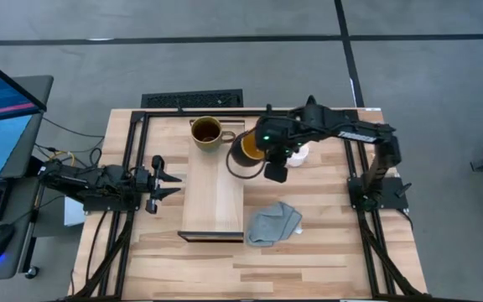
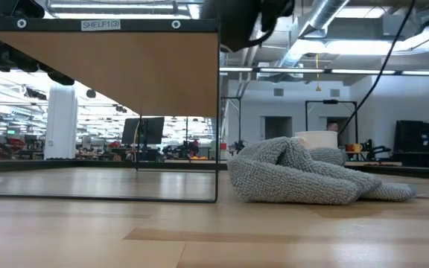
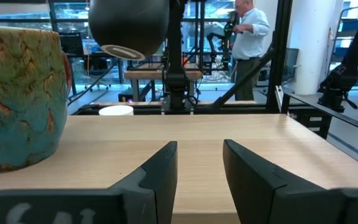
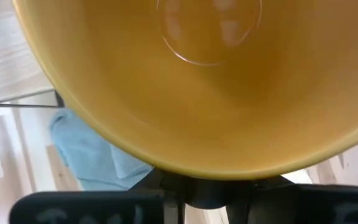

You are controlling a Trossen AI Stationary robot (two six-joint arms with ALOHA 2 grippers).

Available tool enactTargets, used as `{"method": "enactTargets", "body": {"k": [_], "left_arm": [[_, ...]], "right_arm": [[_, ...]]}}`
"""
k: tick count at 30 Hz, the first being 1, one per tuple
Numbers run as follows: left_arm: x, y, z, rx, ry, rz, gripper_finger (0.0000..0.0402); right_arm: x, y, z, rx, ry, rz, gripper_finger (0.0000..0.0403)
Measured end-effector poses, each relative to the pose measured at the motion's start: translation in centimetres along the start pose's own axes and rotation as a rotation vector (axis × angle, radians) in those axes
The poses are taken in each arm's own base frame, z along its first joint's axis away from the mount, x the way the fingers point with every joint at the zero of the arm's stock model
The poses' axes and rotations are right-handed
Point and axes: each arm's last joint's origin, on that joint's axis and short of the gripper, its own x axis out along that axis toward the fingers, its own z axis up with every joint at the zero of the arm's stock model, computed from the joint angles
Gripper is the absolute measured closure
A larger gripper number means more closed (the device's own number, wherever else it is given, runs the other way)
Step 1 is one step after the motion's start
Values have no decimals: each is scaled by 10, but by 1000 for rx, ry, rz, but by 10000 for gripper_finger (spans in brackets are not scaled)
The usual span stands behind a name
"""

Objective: Stack small to large cups/mugs on shelf
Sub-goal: Put the black patterned mug on the shelf

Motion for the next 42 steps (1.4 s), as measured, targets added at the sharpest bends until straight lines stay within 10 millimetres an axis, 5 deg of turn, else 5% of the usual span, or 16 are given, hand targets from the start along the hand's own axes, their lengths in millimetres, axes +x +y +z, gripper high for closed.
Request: {"method": "enactTargets", "body": {"k": [11,20,42], "left_arm": [[0,0,0,-5,0,-1,282],[0,0,0,-6,0,-1,282],[0,0,0,-14,0,-1,282]], "right_arm": [[18,8,34,-102,8,40,323],[38,16,39,-149,51,59,323],[38,43,49,-229,-85,126,323]]}}
